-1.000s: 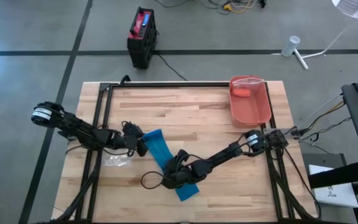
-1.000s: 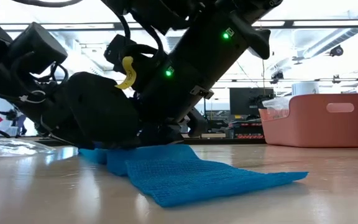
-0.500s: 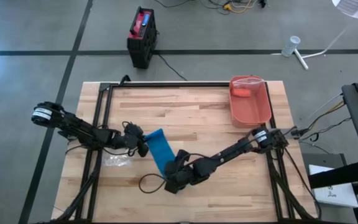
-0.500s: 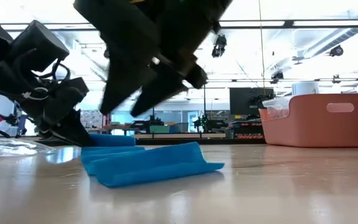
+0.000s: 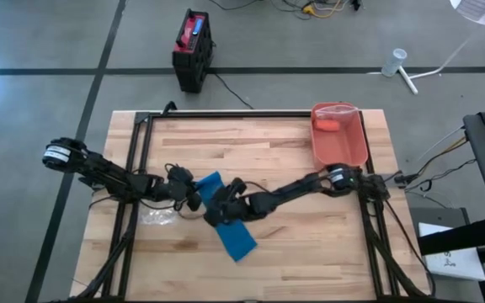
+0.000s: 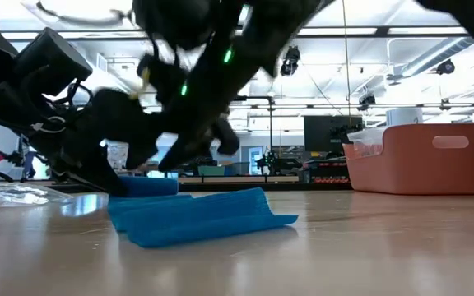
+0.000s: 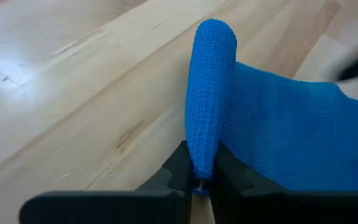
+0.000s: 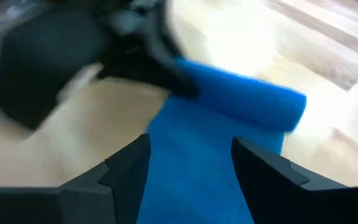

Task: Roll bandage
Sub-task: Roll the blue bandage

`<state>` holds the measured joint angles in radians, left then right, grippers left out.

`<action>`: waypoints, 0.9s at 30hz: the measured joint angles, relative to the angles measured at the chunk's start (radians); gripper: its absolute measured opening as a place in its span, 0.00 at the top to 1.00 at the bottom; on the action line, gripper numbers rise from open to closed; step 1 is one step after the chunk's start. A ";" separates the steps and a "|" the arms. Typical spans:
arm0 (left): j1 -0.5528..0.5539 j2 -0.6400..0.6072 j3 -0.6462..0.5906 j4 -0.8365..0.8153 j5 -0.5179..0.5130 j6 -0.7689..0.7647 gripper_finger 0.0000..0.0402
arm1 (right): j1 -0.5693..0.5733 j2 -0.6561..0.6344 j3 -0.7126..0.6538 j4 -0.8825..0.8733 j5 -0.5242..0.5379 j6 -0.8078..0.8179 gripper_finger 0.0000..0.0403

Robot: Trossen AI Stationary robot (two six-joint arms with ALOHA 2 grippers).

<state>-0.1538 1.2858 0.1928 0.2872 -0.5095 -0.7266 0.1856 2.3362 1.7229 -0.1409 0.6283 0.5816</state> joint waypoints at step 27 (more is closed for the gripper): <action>0.063 -0.178 -0.004 -0.184 -0.006 -0.069 0.59 | -0.068 0.140 0.007 0.113 -0.030 -0.058 0.44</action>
<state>-0.0909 1.1080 0.1886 0.1034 -0.5153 -0.7951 0.1181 2.4763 1.7298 -0.0282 0.5988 0.5239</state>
